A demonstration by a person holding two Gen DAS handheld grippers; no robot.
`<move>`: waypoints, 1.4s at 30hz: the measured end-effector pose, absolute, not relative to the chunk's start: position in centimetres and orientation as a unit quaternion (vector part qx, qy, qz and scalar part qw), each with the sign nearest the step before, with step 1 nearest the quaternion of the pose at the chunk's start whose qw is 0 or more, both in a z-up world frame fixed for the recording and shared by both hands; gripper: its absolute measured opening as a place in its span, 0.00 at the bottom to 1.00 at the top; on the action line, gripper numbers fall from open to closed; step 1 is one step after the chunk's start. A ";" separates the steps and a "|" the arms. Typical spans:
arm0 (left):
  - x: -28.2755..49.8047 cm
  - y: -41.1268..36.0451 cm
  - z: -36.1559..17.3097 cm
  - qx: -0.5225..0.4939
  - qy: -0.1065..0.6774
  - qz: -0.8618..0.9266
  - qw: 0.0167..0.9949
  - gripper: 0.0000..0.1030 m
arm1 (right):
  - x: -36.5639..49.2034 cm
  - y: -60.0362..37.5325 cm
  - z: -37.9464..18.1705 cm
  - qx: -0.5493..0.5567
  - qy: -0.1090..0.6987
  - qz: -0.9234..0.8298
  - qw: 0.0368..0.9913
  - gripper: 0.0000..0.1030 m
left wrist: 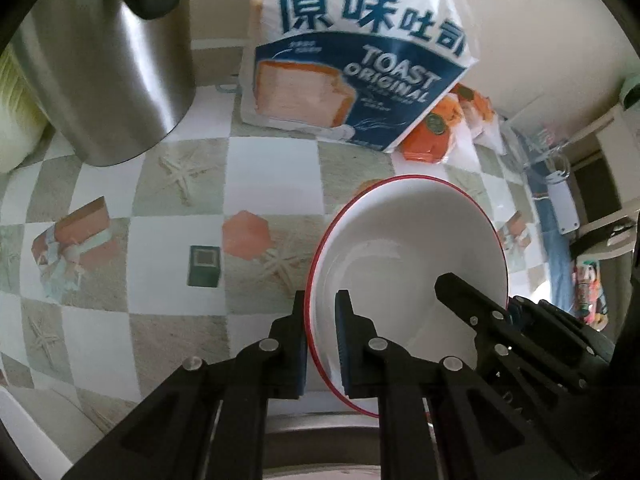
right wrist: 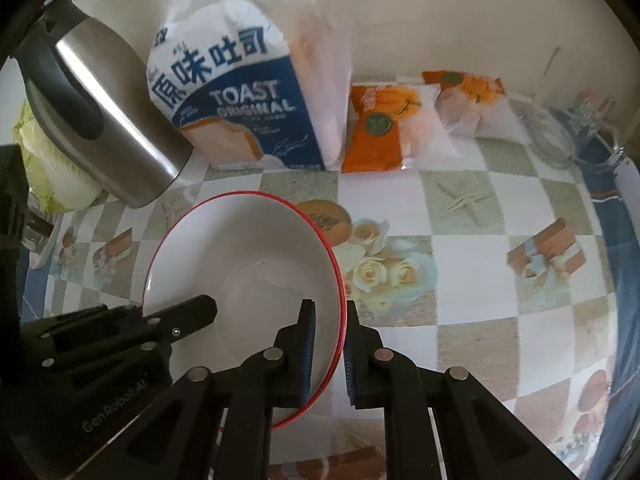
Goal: Organize plates and bowls
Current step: 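Lift the red-rimmed bowl with both grippers and carry it over the basin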
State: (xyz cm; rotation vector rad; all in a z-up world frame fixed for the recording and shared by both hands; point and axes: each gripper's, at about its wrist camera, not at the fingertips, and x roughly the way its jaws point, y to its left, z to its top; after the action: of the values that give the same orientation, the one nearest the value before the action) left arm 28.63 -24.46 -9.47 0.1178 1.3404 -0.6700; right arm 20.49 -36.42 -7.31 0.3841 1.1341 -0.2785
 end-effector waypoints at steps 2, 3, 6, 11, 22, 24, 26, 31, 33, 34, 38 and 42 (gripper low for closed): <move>28.0 -25.0 -8.6 0.056 0.601 -0.309 0.735 0.13 | 20.1 -36.9 -6.6 0.184 0.525 -0.132 0.821 0.13; 27.7 -25.2 -8.0 0.058 0.595 -0.312 0.738 0.13 | 19.8 -37.2 -6.1 0.186 0.520 -0.134 0.823 0.13; 26.3 -25.1 -5.7 0.068 0.580 -0.306 0.751 0.13 | 19.1 -37.2 -4.2 0.175 0.508 -0.138 0.832 0.14; 24.9 -23.5 -3.2 0.060 0.571 -0.300 0.762 0.13 | 17.6 -36.5 -1.5 0.170 0.495 -0.131 0.842 0.14; 20.2 -17.5 -1.1 0.030 0.564 -0.282 0.776 0.13 | 13.8 -31.2 1.8 0.143 0.496 -0.107 0.850 0.14; 19.3 -16.1 -0.9 0.022 0.562 -0.276 0.780 0.13 | 13.0 -29.9 2.0 0.136 0.497 -0.100 0.851 0.14; 18.6 -15.1 -0.9 0.016 0.562 -0.271 0.782 0.13 | 12.2 -28.6 2.1 0.131 0.497 -0.093 0.853 0.14; 16.9 -12.5 -0.9 0.015 0.564 -0.257 0.784 0.13 | 10.7 -25.8 2.0 0.123 0.507 -0.074 0.850 0.15; 16.4 -11.8 -1.1 0.011 0.566 -0.254 0.784 0.13 | 10.1 -24.9 1.9 0.121 0.511 -0.068 0.848 0.15; 16.1 -11.3 -1.1 0.010 0.566 -0.252 0.785 0.13 | 9.8 -24.5 1.8 0.121 0.511 -0.066 0.848 0.15; 14.6 -9.8 -1.8 -0.002 0.568 -0.246 0.785 0.13 | 8.5 -23.3 1.5 0.129 0.511 -0.062 0.848 0.15; 13.8 -8.6 -2.8 -0.015 0.574 -0.239 0.783 0.13 | 7.7 -22.2 0.9 0.121 0.516 -0.059 0.846 0.15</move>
State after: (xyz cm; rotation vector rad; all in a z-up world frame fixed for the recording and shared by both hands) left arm 13.76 -8.59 -2.78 -0.0330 1.2382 -0.5164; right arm 7.75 -22.16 0.95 0.2547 1.0875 -0.1248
